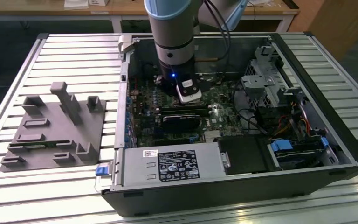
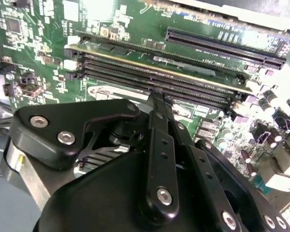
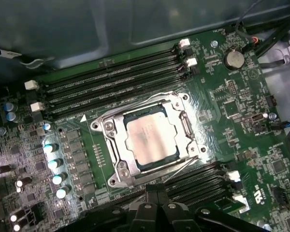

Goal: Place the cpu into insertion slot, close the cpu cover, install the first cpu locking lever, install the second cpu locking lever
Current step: 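Install the second cpu locking lever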

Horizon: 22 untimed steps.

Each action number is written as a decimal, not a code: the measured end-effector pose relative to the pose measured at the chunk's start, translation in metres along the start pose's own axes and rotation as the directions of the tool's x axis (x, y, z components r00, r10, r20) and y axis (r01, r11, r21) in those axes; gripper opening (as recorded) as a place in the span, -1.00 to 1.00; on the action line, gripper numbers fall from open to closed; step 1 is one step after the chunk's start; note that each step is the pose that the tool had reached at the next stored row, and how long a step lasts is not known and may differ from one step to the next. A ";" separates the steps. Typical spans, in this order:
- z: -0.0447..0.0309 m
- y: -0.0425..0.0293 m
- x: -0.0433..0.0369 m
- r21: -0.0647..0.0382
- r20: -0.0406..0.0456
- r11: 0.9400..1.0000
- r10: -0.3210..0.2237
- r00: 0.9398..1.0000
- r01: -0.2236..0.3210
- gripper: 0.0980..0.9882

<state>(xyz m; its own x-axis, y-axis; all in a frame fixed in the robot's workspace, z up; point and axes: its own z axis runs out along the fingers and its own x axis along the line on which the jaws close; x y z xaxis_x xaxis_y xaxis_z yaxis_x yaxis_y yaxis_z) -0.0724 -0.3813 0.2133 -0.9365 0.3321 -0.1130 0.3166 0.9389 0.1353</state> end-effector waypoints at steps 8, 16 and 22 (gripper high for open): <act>0.0066 -0.0053 0.0081 -0.041 -0.015 0.999 -0.003 1.000 0.002 -0.98; 0.0112 -0.0108 0.0128 -0.072 -0.026 0.997 -0.009 1.000 0.007 -0.98; 0.0111 -0.0152 0.0126 -0.080 -0.029 0.997 -0.008 1.000 0.006 -0.98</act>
<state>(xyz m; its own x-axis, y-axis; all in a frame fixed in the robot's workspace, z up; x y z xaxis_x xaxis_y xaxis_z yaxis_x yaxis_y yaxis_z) -0.0873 -0.3904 0.1989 -0.9431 0.3214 -0.0858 0.2978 0.9306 0.2128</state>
